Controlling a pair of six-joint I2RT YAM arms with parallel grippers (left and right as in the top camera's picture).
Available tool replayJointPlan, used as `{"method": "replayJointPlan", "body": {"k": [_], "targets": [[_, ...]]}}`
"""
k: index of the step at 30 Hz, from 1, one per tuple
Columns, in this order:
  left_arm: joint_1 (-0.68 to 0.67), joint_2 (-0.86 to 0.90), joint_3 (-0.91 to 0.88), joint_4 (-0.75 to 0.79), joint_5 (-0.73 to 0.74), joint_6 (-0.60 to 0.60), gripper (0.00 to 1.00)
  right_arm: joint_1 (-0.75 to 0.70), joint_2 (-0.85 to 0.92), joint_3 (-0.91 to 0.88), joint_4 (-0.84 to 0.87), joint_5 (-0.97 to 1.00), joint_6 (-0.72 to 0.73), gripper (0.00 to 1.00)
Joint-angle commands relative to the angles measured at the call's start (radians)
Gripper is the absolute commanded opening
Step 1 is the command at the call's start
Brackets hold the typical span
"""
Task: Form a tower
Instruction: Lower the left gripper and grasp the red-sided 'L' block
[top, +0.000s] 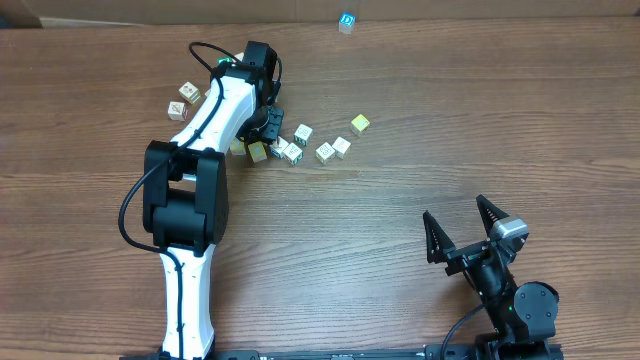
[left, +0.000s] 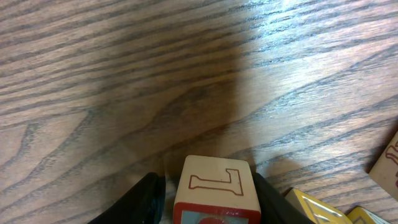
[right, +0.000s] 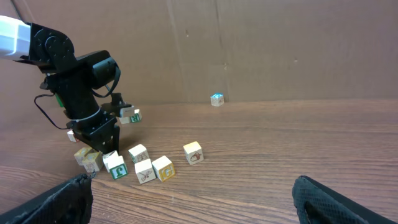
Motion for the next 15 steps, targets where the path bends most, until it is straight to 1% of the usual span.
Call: {"method": "replayJointPlan", "body": {"k": [1,15], "targets": [[0.002,0.006,0.026,0.005,-0.005,-0.010,0.41,-0.005,-0.009,-0.010,0.005,-0.001,0.002,1.00],[0.011,0.006,0.045,-0.008,-0.005,-0.010,0.41,-0.005,-0.009,-0.010,0.005,-0.001,0.002,1.00]]}}
